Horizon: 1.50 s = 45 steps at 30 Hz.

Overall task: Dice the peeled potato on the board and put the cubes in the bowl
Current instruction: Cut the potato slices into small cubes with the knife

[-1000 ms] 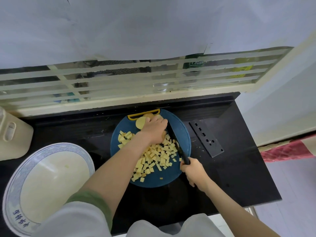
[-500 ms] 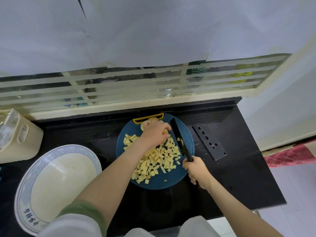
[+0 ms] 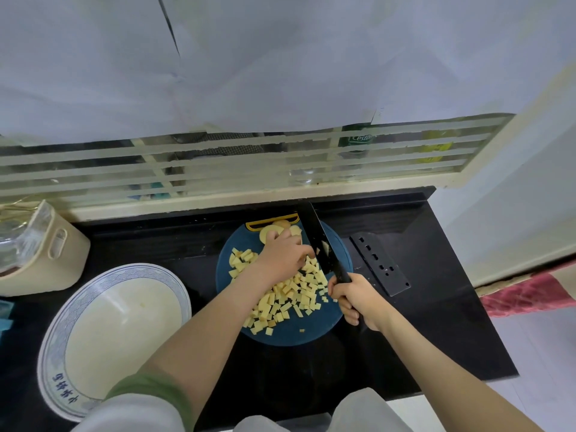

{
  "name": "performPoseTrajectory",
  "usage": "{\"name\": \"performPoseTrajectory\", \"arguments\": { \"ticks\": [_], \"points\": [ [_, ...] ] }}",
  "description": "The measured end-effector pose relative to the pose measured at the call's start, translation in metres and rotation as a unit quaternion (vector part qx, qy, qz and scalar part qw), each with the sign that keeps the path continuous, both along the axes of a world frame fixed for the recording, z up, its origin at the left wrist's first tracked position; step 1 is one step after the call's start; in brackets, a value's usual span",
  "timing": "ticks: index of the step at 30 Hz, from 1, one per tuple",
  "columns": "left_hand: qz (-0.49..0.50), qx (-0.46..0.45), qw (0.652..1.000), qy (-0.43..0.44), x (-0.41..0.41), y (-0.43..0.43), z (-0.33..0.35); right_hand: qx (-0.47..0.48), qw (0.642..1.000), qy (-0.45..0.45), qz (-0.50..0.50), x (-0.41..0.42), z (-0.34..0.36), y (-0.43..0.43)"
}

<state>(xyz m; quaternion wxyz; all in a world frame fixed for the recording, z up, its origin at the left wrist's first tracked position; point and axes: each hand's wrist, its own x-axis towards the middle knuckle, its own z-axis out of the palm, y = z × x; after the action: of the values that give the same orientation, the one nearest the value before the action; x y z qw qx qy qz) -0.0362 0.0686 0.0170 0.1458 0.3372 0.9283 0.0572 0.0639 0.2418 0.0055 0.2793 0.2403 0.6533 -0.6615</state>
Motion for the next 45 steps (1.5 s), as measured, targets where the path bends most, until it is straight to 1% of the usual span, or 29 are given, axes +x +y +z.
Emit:
{"name": "performPoseTrajectory", "arguments": {
  "ticks": [3,5,8,13,19,27,30,32,34,36,37,39,40,41,43,45],
  "points": [
    [0.012,0.031,0.999,0.041,0.007,-0.008,0.004,-0.003,1.000,0.000,0.010,-0.002,0.004,-0.006],
    [0.017,0.036,0.997,0.062,0.012,-0.014,0.004,-0.010,1.000,-0.001,0.017,-0.002,0.006,-0.010],
    [0.019,0.018,0.997,0.073,0.017,-0.024,0.002,-0.023,0.999,-0.004,0.028,-0.002,0.008,-0.015],
    [-0.005,-0.036,0.995,0.090,0.025,-0.035,-0.004,-0.028,0.999,-0.001,0.035,-0.004,0.009,-0.021],
    [0.020,0.046,0.988,0.148,0.032,-0.035,-0.001,-0.021,0.998,-0.005,0.064,-0.002,0.008,-0.025],
    [-0.003,0.089,0.978,0.190,0.040,-0.028,-0.010,-0.060,0.998,0.003,0.035,0.004,0.014,-0.022],
    [-0.020,0.062,0.982,0.175,0.039,-0.022,-0.007,-0.069,0.997,0.008,0.024,0.008,0.015,-0.014],
    [-0.043,0.013,0.987,0.152,0.037,-0.019,-0.010,-0.071,0.997,0.012,0.012,0.010,0.015,-0.007],
    [-0.045,-0.012,0.989,0.140,0.035,-0.016,-0.011,-0.059,0.998,0.015,-0.004,0.012,0.014,0.002],
    [-0.012,0.000,0.991,0.131,0.032,-0.011,-0.009,-0.029,0.999,0.018,-0.013,0.014,0.012,0.011],
    [0.024,0.019,0.993,0.118,0.030,-0.010,-0.008,-0.011,1.000,0.018,-0.013,0.015,0.011,0.015],
    [0.122,0.077,0.986,0.077,0.025,-0.005,-0.003,0.019,1.000,0.016,-0.015,0.017,0.008,0.023],
    [0.179,0.120,0.975,0.051,0.022,0.000,0.000,0.029,0.999,0.014,-0.019,0.018,0.007,0.026],
    [0.237,0.168,0.957,0.018,0.019,0.005,0.001,0.034,0.999,0.012,-0.024,0.018,0.006,0.029],
    [0.333,0.257,0.905,-0.067,0.013,0.018,0.001,0.039,0.998,0.010,-0.039,0.019,0.003,0.034],
    [0.389,0.309,0.855,-0.145,0.007,0.032,-0.003,0.044,0.998,0.005,-0.052,0.019,-0.002,0.039]
  ]
}}
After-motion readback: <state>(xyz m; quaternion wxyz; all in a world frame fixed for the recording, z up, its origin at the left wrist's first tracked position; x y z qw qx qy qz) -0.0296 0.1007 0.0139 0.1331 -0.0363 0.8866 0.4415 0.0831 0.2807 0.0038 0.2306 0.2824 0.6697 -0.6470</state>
